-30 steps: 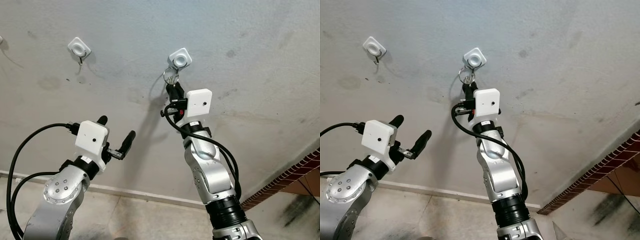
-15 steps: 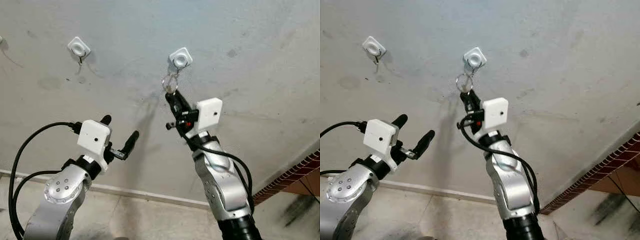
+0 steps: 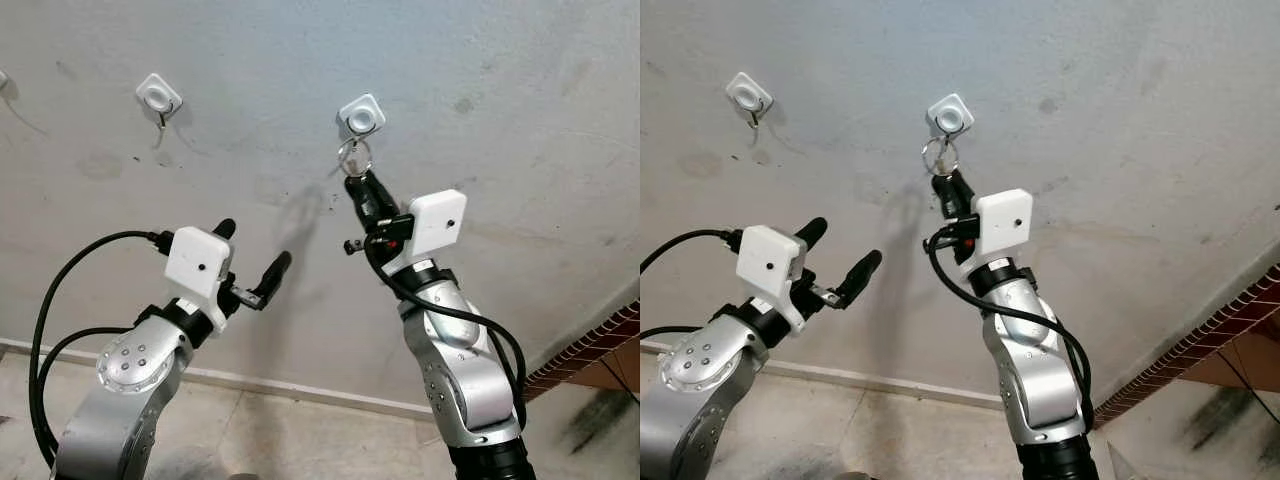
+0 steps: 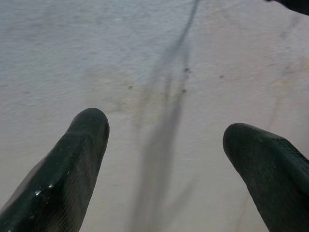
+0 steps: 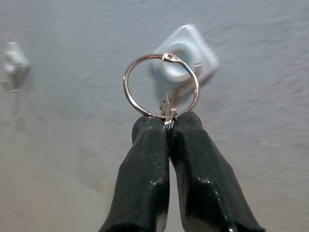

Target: Hang keys on a hook

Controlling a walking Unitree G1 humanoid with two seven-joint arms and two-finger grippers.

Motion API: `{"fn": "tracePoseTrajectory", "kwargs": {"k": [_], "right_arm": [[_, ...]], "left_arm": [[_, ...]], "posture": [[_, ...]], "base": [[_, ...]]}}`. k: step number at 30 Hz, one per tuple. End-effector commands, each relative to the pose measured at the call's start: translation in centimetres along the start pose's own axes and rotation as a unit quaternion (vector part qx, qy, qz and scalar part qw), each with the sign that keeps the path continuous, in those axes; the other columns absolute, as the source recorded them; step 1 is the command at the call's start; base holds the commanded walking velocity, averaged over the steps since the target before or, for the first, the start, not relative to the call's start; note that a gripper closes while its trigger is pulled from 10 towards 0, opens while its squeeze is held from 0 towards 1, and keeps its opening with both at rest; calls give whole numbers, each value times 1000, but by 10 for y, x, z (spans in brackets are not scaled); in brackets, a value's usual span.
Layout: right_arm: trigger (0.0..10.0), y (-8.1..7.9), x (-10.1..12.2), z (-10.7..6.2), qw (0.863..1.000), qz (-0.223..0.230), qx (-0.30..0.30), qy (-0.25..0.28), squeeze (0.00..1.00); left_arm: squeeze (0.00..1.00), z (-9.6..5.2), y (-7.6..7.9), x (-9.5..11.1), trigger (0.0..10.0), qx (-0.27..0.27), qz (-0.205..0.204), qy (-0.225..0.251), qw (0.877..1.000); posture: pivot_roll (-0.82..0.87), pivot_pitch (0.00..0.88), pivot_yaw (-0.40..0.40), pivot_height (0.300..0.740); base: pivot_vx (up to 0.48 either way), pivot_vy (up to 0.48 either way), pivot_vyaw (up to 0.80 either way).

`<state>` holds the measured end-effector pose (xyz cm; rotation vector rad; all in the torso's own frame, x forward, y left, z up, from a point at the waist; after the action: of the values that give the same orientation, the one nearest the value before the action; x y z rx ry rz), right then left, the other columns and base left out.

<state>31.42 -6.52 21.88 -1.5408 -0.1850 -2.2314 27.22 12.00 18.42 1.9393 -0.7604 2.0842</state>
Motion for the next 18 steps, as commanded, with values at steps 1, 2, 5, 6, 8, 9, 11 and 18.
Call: {"fn": "tracePoseTrajectory", "kwargs": {"k": [1,2,5,6,8,9,11,18], "right_arm": [[10000,5,3,3,1000,-10,-14,8,0],[10000,6,3,4,1000,-13,-16,8,0],[10000,6,2,5,1000,-14,-18,8,0],[10000,5,1,6,1000,-15,-20,8,0],[10000,5,0,6,1000,-15,-20,8,0],[10000,4,0,7,1000,-14,-20,7,0],[10000,3,-2,8,1000,-12,-18,7,0],[10000,-3,-7,10,1000,-6,-9,4,0]], "left_arm": [[0,1,5,7,10000,-15,2,11,1000],[0,2,5,8,10000,-17,4,12,1000],[0,3,6,10,10000,-20,7,14,1000],[0,3,6,10,10000,-22,9,15,1000],[0,3,6,10,10000,-22,10,15,1000],[0,3,5,12,10000,-19,11,18,1000],[0,3,4,12,10000,-17,13,18,1000],[0,4,0,15,10000,-12,16,21,1000]], "posture": [[327,75,-28,740],[325,75,-27,740],[325,74,-25,740],[325,73,-24,740],[325,73,-24,740],[327,73,-24,740],[329,73,-24,740],[334,73,-28,740]], "base": [[0,0,0],[0,0,0],[0,0,0],[0,0,0],[0,0,0],[0,0,0],[0,0,0],[0,0,0]]}}
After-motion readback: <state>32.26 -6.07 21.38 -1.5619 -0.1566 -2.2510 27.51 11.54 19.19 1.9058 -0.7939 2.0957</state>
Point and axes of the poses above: a point about 5 cm out from each wrist's last joint towards the gripper, its own z axis pointing out of the wrist towards the gripper, its own x axis along the axis of the wrist's last joint, y = z × x, the point moved 3 cm from there along z, pointing out of the wrist towards the gripper, and after that the axes turned 6 degrees about z, right-handed, at the moved point
